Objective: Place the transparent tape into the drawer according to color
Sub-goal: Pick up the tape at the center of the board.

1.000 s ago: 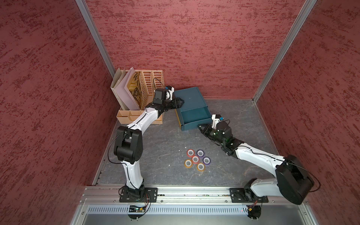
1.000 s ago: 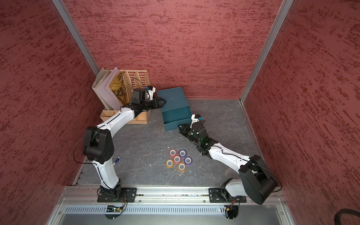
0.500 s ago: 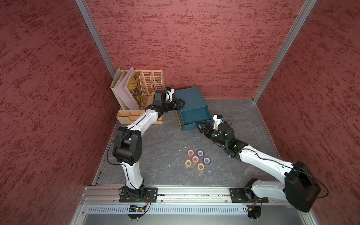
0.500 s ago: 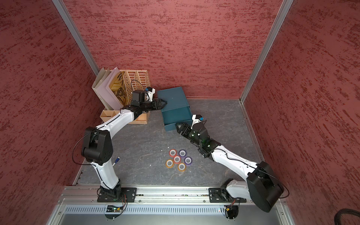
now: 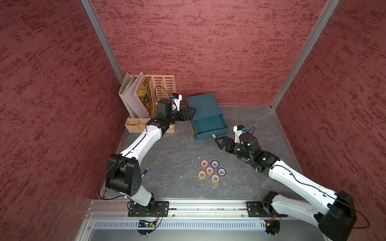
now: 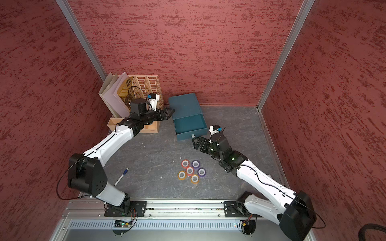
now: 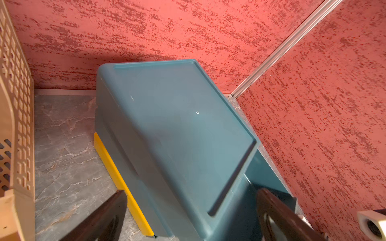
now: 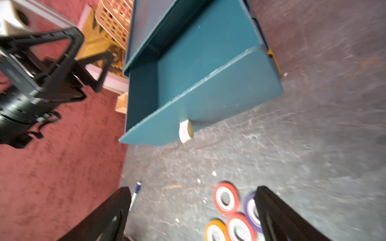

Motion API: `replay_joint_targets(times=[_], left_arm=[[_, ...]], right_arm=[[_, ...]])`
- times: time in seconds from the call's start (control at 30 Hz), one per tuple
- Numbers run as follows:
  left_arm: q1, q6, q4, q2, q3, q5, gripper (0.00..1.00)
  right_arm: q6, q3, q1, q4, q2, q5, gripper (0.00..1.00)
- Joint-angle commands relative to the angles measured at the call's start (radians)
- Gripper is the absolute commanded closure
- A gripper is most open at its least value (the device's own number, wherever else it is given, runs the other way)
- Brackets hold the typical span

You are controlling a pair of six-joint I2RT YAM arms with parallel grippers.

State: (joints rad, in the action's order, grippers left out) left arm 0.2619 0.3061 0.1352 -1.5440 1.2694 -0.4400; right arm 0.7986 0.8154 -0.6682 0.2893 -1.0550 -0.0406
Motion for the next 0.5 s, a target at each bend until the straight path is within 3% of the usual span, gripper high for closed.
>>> replay_joint_targets(times=[0.0,0.23,0.47], left_arm=[[0.0,0.002,0.032,0.069,-0.078,-0.016,0.0],[0.015,0.021,0.076,0.227,-0.269,-0.068,0.0],[0.033,0.022,0.13,0.361,-0.412,-0.081,0.0]], right_arm=[[-0.137,0.071,-0.013,0.281,0.04,-0.009,0.02],[-0.221,0.139,-0.022,0.601,0.051,-0.037,0.01],[-0.233,0.095,-0.056,0.7,-0.003,-0.004,0.09]])
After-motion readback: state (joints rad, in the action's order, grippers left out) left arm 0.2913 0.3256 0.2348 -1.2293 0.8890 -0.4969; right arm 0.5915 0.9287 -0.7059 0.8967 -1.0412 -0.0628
